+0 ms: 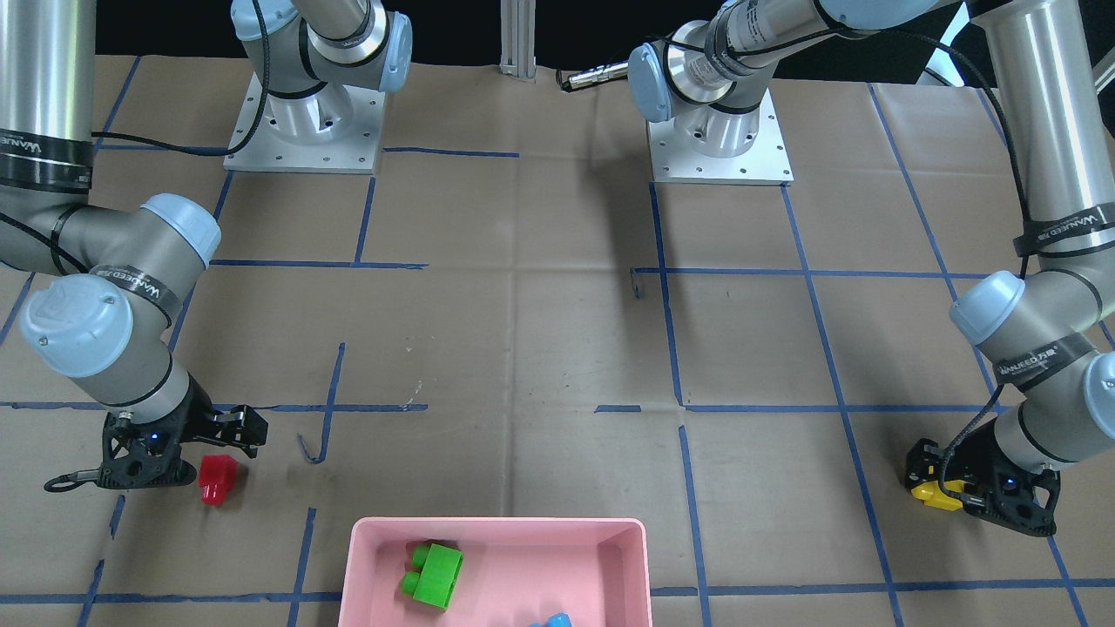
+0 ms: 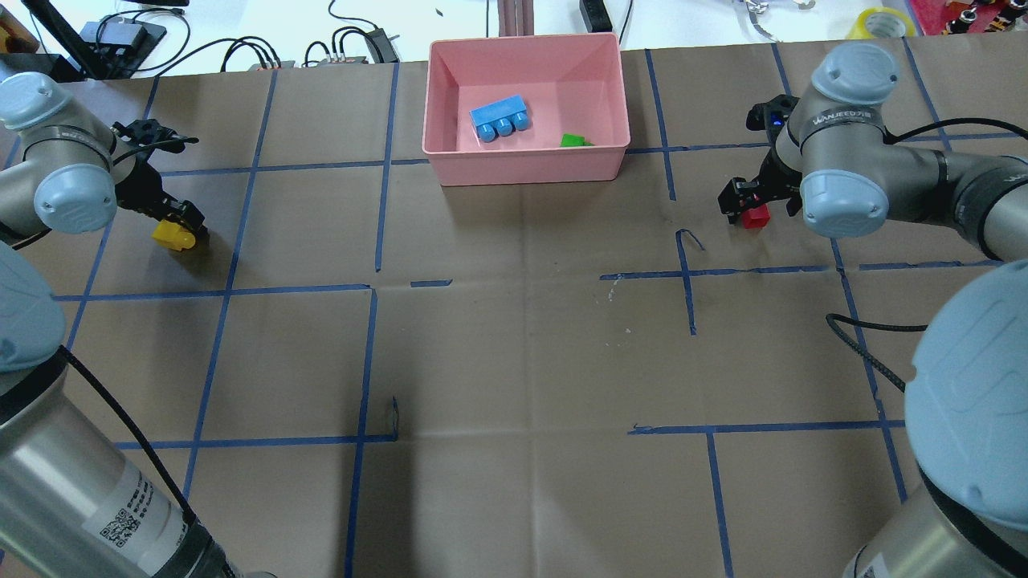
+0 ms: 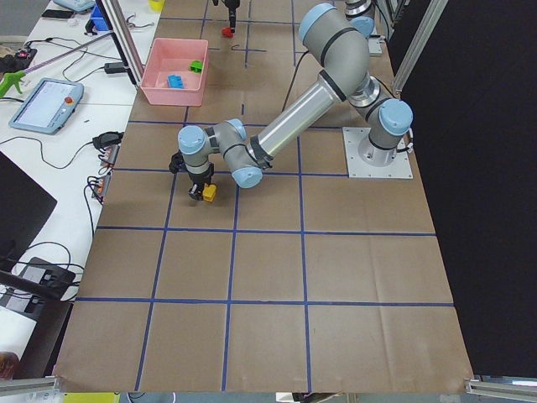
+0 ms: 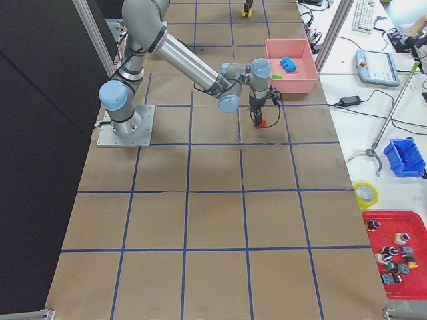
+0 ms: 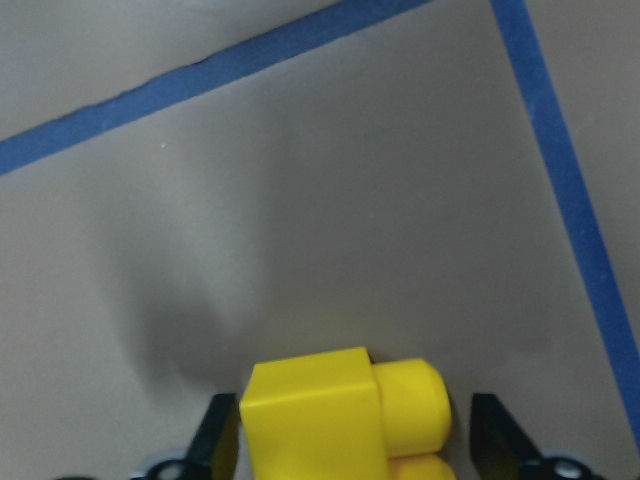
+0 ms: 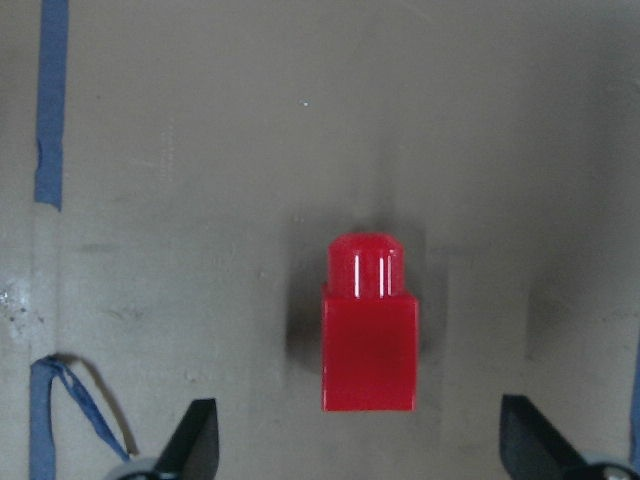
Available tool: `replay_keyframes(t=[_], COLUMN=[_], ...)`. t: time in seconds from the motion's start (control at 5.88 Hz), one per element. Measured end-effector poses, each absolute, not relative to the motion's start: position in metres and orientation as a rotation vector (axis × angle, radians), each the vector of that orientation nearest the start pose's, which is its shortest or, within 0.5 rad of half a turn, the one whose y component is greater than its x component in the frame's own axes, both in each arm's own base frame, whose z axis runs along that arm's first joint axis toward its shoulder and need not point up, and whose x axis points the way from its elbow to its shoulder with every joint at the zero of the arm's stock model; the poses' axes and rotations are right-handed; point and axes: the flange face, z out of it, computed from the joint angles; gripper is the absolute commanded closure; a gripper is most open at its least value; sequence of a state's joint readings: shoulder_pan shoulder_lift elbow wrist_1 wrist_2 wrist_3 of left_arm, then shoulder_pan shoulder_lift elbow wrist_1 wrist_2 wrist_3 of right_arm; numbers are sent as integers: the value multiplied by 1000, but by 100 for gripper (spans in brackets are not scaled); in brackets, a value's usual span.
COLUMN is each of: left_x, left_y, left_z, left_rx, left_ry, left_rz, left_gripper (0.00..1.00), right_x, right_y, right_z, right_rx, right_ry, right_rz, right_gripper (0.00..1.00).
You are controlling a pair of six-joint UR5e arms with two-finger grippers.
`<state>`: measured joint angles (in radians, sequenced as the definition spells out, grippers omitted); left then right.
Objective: Put all blocks into box
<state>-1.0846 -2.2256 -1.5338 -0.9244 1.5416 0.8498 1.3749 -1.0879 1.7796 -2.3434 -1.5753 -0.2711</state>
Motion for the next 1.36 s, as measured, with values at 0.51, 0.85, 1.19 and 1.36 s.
replay_keyframes(t=[0.51, 0.85, 1.19, 1.36], left_x=[195, 175, 102, 48], left_y=[-665, -665, -692, -708], left_z=[234, 308, 352, 359], left_rx=[557, 530, 632, 648], left_ry=[3084, 3080, 3051, 3082], left_rz=[-86, -126, -191, -237], left_gripper=[65, 69, 68, 68], right_x=[10, 10, 10, 10], right_y=[-628, -631, -634, -635], right_z=[188, 190, 192, 192], right_rx=[-114, -115, -117, -116], right_ry=[3156, 3157, 3157, 3157], right_rz=[-126, -138, -148, -149], right_gripper=[22, 26, 26, 27])
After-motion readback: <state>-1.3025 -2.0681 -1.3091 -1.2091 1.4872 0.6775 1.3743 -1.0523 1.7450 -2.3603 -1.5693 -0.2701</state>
